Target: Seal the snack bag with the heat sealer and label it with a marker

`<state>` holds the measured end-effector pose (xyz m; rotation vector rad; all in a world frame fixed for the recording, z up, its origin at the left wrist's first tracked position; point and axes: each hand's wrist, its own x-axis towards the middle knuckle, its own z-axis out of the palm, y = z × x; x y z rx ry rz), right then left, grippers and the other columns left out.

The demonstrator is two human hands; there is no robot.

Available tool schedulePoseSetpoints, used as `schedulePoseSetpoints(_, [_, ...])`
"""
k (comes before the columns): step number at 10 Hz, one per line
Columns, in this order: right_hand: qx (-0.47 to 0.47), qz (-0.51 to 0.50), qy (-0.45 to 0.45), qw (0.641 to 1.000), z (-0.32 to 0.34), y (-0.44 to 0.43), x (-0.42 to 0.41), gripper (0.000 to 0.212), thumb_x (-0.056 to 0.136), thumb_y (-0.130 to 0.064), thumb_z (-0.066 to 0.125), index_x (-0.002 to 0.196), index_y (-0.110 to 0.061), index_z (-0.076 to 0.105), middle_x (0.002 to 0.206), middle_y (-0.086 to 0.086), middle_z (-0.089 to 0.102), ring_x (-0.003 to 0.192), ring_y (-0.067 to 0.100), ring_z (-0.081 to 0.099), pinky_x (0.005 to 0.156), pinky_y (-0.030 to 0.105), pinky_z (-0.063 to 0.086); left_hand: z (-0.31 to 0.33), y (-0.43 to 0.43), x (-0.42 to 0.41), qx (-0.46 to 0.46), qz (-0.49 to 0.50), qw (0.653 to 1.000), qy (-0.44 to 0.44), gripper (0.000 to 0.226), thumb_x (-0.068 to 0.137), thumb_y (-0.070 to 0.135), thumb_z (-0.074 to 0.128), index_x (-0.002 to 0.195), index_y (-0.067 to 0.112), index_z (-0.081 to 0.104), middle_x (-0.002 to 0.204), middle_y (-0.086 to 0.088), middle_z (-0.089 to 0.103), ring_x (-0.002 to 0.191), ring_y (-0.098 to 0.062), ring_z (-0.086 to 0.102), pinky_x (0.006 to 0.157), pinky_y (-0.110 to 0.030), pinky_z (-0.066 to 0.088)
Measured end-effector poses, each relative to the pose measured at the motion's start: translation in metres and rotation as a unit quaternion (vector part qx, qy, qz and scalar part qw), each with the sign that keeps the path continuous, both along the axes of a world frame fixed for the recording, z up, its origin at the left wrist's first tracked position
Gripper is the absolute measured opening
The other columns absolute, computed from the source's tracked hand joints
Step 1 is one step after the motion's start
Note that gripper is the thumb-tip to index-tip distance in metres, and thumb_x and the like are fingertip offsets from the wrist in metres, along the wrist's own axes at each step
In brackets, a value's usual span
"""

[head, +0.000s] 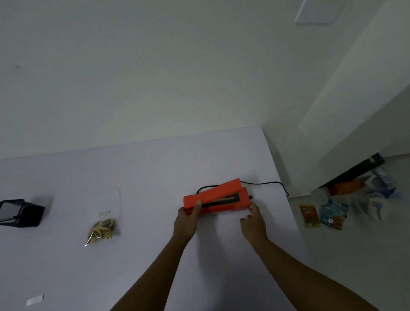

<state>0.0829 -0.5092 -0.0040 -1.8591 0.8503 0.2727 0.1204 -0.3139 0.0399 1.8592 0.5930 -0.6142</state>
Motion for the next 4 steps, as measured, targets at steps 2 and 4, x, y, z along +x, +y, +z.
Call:
schedulePoseSetpoints(2, [-0.004, 0.038, 0.022, 0.999, 0.009, -0.004, 0.034, 0.068, 0.091, 0.005, 0.053, 0.153, -0.013, 0.029, 0.136, 0.016, 0.054, 0.097, 0.019, 0.051, 0.086, 0.029, 0.044, 0.003, 0.002, 0.037, 0.009, -0.017, 1.0, 0.018, 0.083, 0.085, 0.07, 0.047, 0.138, 0.007, 0.04, 0.139, -0.017, 0.051, 0.123, -0.034, 0.05, 0.102, -0.044, 0.041])
schedulePoseSetpoints(4, [-0.011, 0.065, 0.016, 0.998, 0.029, -0.008, 0.03, 0.064, 0.09, 0.01, 0.047, 0.15, -0.011, 0.036, 0.145, 0.013, 0.05, 0.124, 0.03, 0.053, 0.089, 0.026, 0.041, 0.01, 0.016, 0.034, 0.066, -0.081, 0.995, 0.002, 0.098, 0.079, 0.081, 0.04, 0.142, 0.007, 0.037, 0.142, -0.018, 0.048, 0.127, -0.035, 0.048, 0.105, -0.045, 0.04])
